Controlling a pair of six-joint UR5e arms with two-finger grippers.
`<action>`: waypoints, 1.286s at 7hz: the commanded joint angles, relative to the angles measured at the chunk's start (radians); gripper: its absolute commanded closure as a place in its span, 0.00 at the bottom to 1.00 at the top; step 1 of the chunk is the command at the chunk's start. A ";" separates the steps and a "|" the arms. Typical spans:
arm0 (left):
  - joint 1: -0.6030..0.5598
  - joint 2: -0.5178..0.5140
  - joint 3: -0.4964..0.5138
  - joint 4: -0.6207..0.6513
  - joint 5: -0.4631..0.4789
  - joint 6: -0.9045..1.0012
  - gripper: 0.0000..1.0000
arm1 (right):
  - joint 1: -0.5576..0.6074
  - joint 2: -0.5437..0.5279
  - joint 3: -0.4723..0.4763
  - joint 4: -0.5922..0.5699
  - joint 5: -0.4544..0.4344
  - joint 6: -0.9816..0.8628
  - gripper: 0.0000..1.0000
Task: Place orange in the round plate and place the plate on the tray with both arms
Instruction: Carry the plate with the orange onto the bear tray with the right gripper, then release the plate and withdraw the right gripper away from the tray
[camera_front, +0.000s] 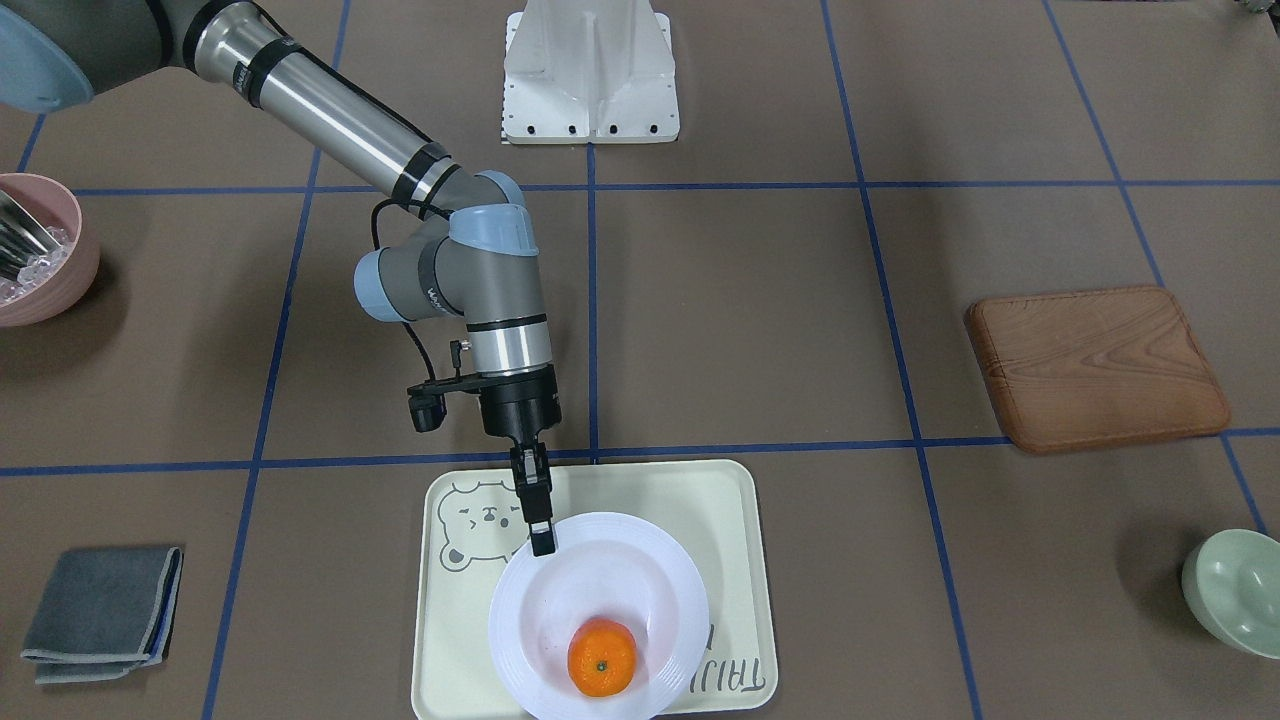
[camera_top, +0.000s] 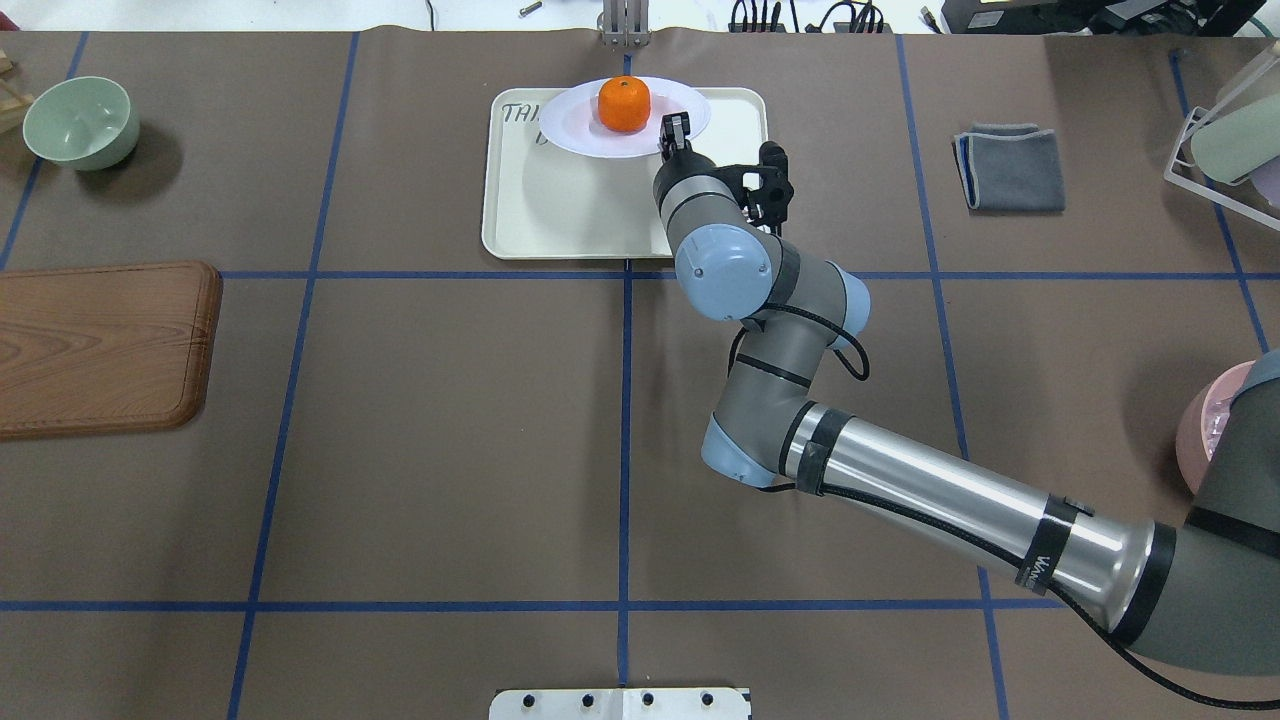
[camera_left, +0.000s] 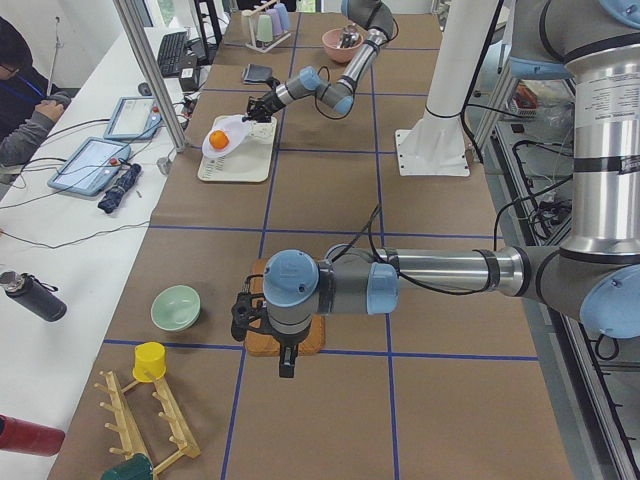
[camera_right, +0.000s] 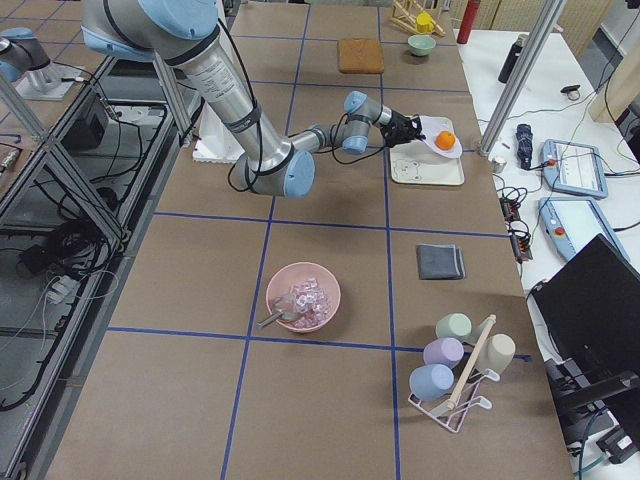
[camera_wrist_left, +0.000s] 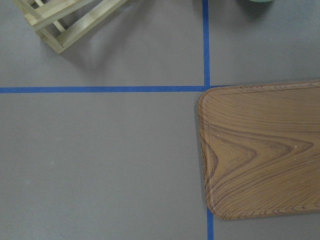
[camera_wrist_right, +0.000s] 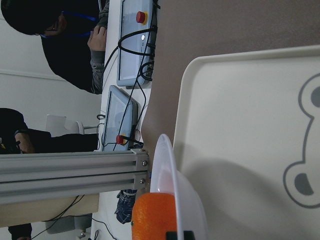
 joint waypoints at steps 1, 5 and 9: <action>0.000 0.000 0.001 -0.013 0.000 -0.002 0.02 | -0.030 -0.026 0.038 -0.003 0.006 -0.213 0.10; 0.000 0.000 0.001 -0.014 0.000 -0.002 0.02 | 0.000 -0.158 0.331 -0.170 0.261 -0.658 0.00; 0.000 0.000 0.003 -0.014 0.000 -0.002 0.02 | 0.228 -0.290 0.600 -0.688 0.698 -1.333 0.00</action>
